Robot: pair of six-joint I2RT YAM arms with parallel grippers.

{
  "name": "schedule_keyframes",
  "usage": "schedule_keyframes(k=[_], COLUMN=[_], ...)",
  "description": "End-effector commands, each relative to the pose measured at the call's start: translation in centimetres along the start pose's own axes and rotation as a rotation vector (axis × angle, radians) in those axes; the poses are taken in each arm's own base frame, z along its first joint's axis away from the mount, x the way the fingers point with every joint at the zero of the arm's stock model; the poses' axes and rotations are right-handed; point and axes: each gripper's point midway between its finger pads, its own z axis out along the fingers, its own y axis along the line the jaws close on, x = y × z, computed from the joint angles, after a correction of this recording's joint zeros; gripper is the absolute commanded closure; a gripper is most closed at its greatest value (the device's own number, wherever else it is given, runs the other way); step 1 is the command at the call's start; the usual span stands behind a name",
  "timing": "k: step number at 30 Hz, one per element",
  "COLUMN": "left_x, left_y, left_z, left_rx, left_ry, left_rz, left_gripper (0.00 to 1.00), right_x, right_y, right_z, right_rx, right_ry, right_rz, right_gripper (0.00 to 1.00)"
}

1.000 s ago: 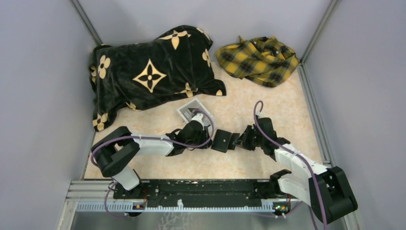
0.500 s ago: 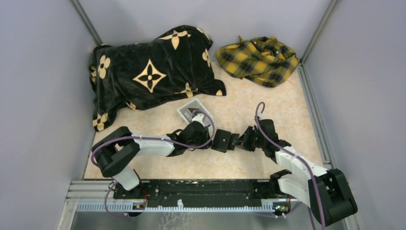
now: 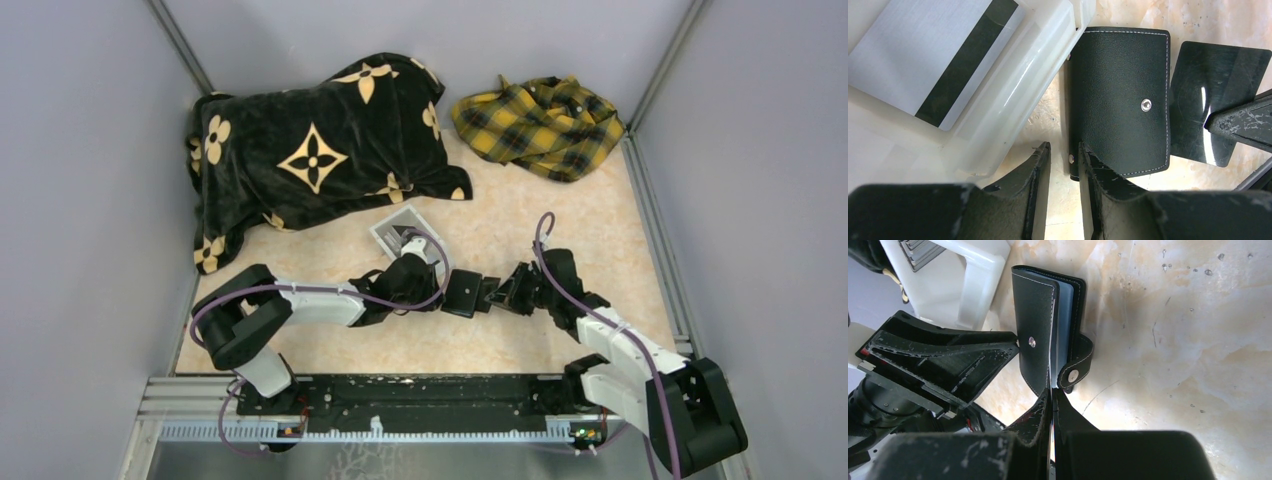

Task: Put the credit cards into the card holder
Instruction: Open the card holder at the center of the board.

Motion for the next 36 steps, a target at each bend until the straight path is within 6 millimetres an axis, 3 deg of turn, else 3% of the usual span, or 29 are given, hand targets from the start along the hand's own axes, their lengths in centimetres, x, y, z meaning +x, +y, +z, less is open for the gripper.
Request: schedule_keyframes(k=[1,36], left_x=[3.2,4.4], left_y=[2.4,2.6], left_z=[-0.1,0.4], left_rx=[-0.091,-0.106], left_ry=[0.105,0.137], left_rz=[0.033,0.037], left_gripper=[0.66,0.67], right_x=[-0.8,0.4], right_y=[0.6,-0.4], right_z=[-0.3,0.9], right_rx=[-0.016,-0.059], right_ry=[-0.024,0.003], right_rz=[-0.048,-0.043], right_gripper=[1.0,1.0])
